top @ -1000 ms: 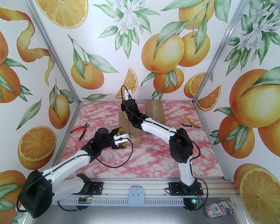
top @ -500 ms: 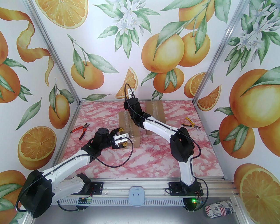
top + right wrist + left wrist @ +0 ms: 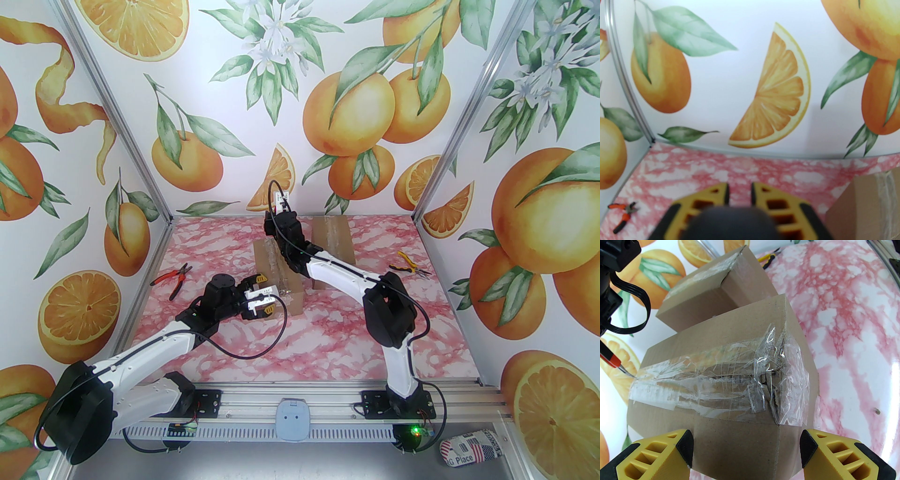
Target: Unpack the express box
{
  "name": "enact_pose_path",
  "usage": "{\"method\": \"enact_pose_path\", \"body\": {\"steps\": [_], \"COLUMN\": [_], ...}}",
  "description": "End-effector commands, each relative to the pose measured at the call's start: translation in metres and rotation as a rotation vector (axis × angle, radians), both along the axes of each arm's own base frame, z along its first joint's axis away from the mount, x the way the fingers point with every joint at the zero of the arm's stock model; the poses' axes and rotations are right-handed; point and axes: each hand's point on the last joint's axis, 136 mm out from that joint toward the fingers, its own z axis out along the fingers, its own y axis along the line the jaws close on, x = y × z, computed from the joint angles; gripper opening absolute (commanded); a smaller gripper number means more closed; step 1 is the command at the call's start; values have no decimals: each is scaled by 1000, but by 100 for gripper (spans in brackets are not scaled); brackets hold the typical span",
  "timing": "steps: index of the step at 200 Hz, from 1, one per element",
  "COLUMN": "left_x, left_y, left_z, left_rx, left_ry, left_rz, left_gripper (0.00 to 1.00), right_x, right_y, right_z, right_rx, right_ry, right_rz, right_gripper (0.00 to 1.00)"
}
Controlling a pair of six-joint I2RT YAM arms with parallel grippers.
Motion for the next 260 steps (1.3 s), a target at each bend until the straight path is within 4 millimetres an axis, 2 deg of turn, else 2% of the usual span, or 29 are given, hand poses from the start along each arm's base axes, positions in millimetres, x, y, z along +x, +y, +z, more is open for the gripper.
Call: {"method": "enact_pose_path", "body": {"steps": [1,35,77,105,134,173,237,260], "left_x": [-19,-18,-17,-19,-31,-39,-38,-37], "left_y": [3,2,1,1,1,3,4,4], "left_z": [-39,-40,-40,-42,-47,-39,-35,-36], "left_rx": [67,63,62,65,89,80,59,57], "left_ry": [158,161,165,170,198,220,265,281], "left_rz": [-16,-17,-14,-20,-70,-80,-45,-30], "left_gripper": [77,77,76,75,75,75,76,76], "right_x": [-9,-20,-32,-36,-38,-39,-39,-42], "right_y": [6,7,3,-1,-6,-14,-16,-20], "right_z": [19,3,-1,7,21,45,52,61], "right_rx": [71,59,75,109,117,106,90,84], "right_ry": [-32,6,21,8,-21,-63,-61,-88], "right_rz": [41,50,52,49,39,23,37,36], "right_gripper": [0,0,0,0,0,0,0,0]}}
